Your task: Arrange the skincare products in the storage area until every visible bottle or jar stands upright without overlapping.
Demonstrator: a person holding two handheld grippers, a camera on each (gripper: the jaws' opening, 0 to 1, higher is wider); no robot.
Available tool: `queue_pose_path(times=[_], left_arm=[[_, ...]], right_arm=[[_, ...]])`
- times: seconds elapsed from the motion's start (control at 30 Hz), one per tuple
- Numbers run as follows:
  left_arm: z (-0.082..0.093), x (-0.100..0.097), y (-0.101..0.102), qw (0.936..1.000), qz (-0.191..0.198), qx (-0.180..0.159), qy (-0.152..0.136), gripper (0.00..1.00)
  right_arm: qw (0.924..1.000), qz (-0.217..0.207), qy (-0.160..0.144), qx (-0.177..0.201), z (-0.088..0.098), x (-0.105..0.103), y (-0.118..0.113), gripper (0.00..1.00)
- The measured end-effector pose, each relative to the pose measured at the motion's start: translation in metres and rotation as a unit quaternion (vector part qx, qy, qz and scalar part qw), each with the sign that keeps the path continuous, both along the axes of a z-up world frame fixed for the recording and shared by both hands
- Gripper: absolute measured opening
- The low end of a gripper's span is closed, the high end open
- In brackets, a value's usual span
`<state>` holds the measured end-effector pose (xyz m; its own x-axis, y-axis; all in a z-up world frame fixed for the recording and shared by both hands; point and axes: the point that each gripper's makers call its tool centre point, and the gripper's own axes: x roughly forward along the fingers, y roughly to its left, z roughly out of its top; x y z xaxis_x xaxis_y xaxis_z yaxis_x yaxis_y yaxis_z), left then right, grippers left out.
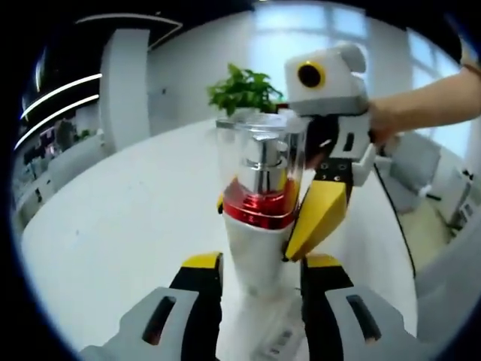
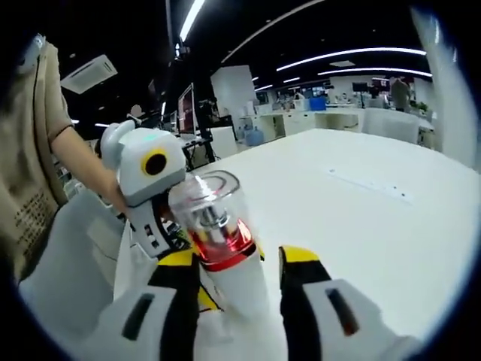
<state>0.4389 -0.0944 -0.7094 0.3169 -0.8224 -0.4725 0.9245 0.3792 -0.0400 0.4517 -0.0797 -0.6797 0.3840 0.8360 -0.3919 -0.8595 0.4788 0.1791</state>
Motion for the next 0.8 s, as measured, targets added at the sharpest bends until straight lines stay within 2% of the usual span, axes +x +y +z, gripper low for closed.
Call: queue_pose_path(times=[0.27, 0.4, 0.6, 0.8], left_arm=[[0.008, -0.006, 0.01, 1.0, 0.002, 0.006, 0.0, 0.53], [0.01, -0.012, 0.019, 0.9999, 0.007, 0.007, 0.006, 0.59], [0.017, -0.028, 0.036, 0.9995, 0.023, 0.001, 0.02, 0.65], [0.025, -0.043, 0.049, 0.9989, 0.033, -0.012, 0.031, 0.75]], right_arm=[[0.9989, -0.048, 0.002, 0.0, 0.006, -0.007, -0.012, 0.6], [0.9981, -0.061, 0.002, -0.005, 0.005, -0.017, -0.013, 0.68], [0.9955, -0.094, 0.005, 0.009, 0.008, -0.037, -0.016, 0.75], [0.9923, -0.118, 0.024, 0.029, 0.01, -0.06, -0.013, 0.78]])
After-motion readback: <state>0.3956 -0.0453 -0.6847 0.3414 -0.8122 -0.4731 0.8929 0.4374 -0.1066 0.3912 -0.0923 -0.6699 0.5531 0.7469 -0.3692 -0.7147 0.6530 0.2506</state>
